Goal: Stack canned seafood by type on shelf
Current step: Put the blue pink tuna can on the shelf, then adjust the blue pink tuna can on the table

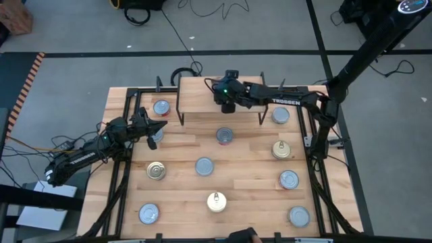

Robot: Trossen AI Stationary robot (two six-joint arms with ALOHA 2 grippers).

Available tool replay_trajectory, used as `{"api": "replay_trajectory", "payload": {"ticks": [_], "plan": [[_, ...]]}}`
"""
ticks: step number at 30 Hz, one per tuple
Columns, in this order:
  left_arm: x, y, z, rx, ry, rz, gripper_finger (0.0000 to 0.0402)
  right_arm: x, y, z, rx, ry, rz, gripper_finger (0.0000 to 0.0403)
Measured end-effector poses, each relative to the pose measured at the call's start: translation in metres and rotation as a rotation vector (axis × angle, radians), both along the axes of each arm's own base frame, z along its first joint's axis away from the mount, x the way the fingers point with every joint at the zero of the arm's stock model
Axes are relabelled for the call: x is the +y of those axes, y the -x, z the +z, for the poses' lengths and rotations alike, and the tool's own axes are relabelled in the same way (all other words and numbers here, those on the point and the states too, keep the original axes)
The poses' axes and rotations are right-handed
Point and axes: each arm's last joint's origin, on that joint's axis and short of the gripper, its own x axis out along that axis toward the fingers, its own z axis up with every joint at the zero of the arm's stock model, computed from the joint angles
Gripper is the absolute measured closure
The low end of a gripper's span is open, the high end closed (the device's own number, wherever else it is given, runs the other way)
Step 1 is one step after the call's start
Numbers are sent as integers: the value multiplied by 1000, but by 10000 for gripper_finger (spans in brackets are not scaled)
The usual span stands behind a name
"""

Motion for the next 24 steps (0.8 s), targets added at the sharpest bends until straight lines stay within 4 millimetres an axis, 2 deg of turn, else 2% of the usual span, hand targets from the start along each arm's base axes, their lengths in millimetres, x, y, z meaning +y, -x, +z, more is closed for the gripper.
{"api": "replay_trajectory", "payload": {"ticks": [7, 14, 20, 24], "plan": [[0, 0, 0, 0, 0, 0, 398, -11, 7, -3, -28, -80, -34, 128], [0, 0, 0, 0, 0, 0, 398, -11, 7, -3, -37, -96, -36, 129], [0, 0, 0, 1, 0, 0, 398, 4, 5, -3, -6, -97, -18, 129], [0, 0, 0, 0, 0, -8, 398, 20, 7, 6, -6, -71, -35, 132]]}}
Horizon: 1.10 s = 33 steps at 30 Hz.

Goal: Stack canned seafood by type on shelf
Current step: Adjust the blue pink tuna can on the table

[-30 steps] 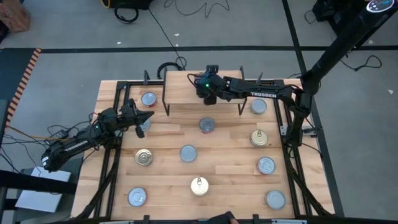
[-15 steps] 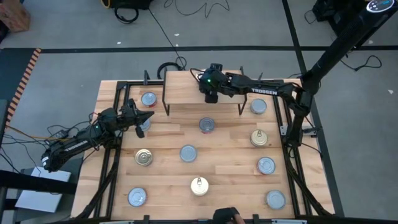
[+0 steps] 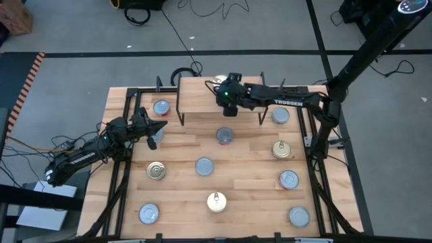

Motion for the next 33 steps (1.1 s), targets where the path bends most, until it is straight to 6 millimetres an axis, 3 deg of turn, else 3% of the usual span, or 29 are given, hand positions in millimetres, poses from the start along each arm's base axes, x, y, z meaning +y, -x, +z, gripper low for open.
{"api": "replay_trajectory", "payload": {"ticks": [6, 11, 16, 18, 27, 33], "plan": [[-1, 0, 1, -8, -4, -36, 398, 35, 3, 16, -33, -16, 23, 167], [-1, 0, 2, -19, -8, -38, 398, 58, 6, 23, -61, -53, 48, 248], [-1, 0, 2, -27, 17, -49, 398, 73, 3, 5, -105, -224, 132, 367], [-2, -1, 2, -22, 16, -81, 398, 80, 1, -7, -134, -293, 179, 392], [-3, -2, 1, -15, 17, -130, 398, 123, 11, -54, -336, -359, 236, 397], [-3, -3, -1, 9, 30, -162, 398, 164, 36, -65, -496, -414, 338, 396]]}}
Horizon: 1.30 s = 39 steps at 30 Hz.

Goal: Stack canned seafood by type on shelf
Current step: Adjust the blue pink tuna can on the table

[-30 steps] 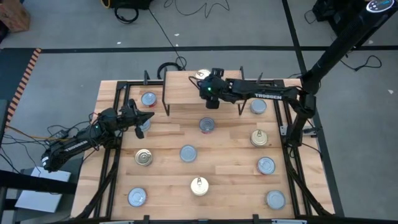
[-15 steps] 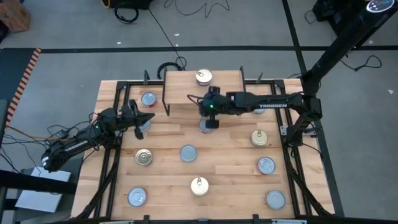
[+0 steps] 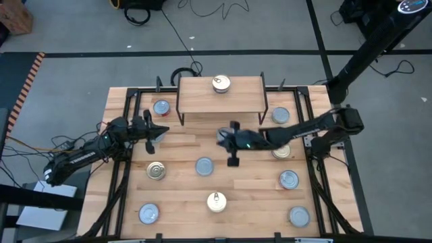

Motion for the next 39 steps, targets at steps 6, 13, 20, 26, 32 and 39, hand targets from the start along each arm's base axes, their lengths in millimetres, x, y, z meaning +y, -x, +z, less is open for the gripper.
{"api": "replay_trajectory", "payload": {"ticks": [6, 13, 20, 26, 32, 39], "plan": [[1, -2, -3, 36, 21, 5, 398, 20, 35, -20, -29, -29, -73, 399], [2, -4, -7, 77, 43, -3, 398, 21, 69, -39, -91, -9, -112, 396], [-1, -9, -12, 132, 30, -30, 398, 18, 90, -47, -206, -74, -72, 394], [-7, -13, -9, 129, 12, -57, 398, 18, 89, -60, -159, -131, 3, 394], [-13, -18, 6, 6, -14, -112, 398, 11, 84, -71, -131, -113, -23, 385], [-22, -21, 11, 18, 29, -174, 398, 7, 82, -77, -113, -96, -29, 398]]}}
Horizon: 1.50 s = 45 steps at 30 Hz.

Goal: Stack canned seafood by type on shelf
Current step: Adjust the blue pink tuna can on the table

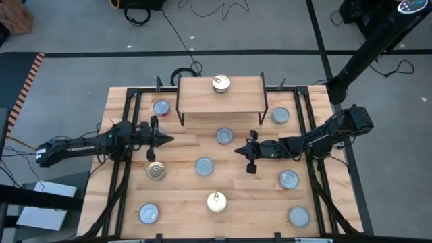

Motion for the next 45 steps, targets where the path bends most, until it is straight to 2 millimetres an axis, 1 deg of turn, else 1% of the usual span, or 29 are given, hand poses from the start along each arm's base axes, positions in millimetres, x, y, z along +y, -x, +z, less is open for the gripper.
{"api": "replay_trajectory", "payload": {"ticks": [7, 10, 16, 21, 28, 32, 35, 45], "plan": [[-6, -6, 16, 30, 3, -31, 398, 0, -1, 2, -15, 28, 24, 388], [-7, -10, 19, 62, -1, -26, 398, -1, -1, 2, -11, 41, 54, 392], [-9, -20, 27, 120, -18, -55, 398, -2, -2, 3, -18, 34, 49, 397], [-12, -29, 39, 224, -10, -80, 398, -2, -2, 2, -16, 34, 65, 394], [-23, -41, 53, 364, 7, -154, 398, -4, -2, 2, -15, 42, 65, 396], [-30, -46, 54, 453, 48, -176, 398, -4, -2, 2, -17, 27, 57, 395], [-35, -47, 51, 525, 74, -184, 398, -4, -2, 2, -17, 25, 56, 396], [-54, -44, 37, 726, 169, -186, 398, -4, -2, 2, -16, 24, 55, 396]]}}
